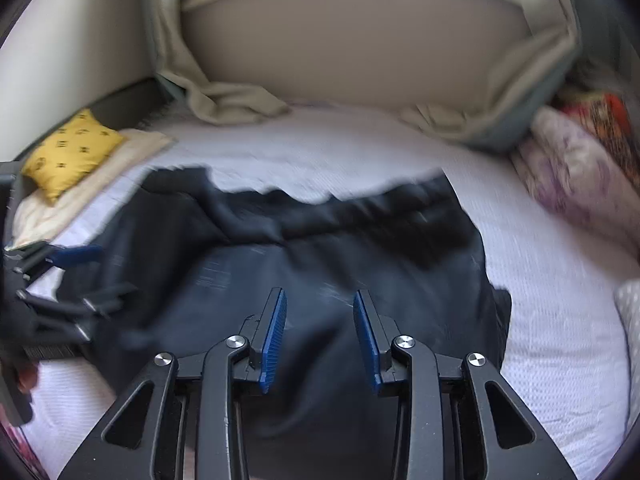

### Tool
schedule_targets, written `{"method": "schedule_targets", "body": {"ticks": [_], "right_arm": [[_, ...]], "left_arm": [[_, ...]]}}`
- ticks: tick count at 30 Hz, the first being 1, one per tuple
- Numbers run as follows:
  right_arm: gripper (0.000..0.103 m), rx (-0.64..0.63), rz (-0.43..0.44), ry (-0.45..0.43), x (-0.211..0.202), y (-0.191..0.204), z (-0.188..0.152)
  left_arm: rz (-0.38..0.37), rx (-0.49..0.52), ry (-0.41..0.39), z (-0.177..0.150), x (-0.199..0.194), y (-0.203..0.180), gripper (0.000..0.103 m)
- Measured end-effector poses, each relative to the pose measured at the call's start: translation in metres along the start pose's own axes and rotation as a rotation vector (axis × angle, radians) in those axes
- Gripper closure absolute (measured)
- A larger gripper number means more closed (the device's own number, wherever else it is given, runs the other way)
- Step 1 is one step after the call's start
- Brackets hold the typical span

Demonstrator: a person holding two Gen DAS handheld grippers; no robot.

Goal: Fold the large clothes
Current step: 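Open both tools and smooth the folded jacket flat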

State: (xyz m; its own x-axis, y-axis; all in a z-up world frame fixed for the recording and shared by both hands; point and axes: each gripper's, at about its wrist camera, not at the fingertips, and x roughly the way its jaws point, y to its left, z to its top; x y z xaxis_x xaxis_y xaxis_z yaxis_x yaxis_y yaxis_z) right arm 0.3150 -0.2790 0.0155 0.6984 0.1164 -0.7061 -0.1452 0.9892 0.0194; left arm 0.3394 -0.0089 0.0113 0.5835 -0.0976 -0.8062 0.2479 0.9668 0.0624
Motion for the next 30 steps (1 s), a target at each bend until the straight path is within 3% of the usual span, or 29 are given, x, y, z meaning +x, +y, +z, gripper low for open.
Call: {"method": "schedule_targets", "body": {"ticks": [4, 6, 8, 11, 13, 14, 16, 25, 30], "right_arm": [[0.081, 0.011, -0.116, 0.070, 0.029, -0.024, -0.006], [0.083, 0.004, -0.180, 0.093, 0.041, -0.037, -0.011], [0.095, 0.007, -0.210, 0.122, 0.052, -0.051, -0.017], [0.103, 0.007, -0.237, 0.152, 0.068, -0.065, -0.023], [0.103, 0.016, -0.240, 0.159, 0.073, -0.072, -0.025], [0.103, 0.028, -0.238, 0.164, 0.075, -0.075, -0.026], [0.103, 0.082, -0.214, 0.172, 0.078, -0.088, -0.030], [0.103, 0.214, -0.104, 0.135, 0.096, -0.115, -0.038], [0.103, 0.204, -0.107, 0.094, 0.095, -0.107, -0.040]], "left_arm": [[0.088, -0.074, 0.052, 0.001, 0.030, 0.035, 0.019], [0.102, -0.106, 0.067, 0.002, 0.042, 0.054, 0.019], [0.111, -0.127, 0.083, 0.001, 0.052, 0.068, 0.019], [0.114, -0.174, 0.107, -0.003, 0.067, 0.087, 0.019], [0.072, -0.246, 0.131, -0.006, 0.076, 0.104, 0.017], [0.013, -0.314, 0.149, -0.008, 0.083, 0.117, 0.017], [-0.020, -0.352, 0.149, -0.011, 0.086, 0.127, 0.015], [-0.015, -0.337, 0.084, -0.026, 0.097, 0.128, 0.006], [0.020, -0.328, 0.053, -0.023, 0.093, 0.121, 0.006]]}}
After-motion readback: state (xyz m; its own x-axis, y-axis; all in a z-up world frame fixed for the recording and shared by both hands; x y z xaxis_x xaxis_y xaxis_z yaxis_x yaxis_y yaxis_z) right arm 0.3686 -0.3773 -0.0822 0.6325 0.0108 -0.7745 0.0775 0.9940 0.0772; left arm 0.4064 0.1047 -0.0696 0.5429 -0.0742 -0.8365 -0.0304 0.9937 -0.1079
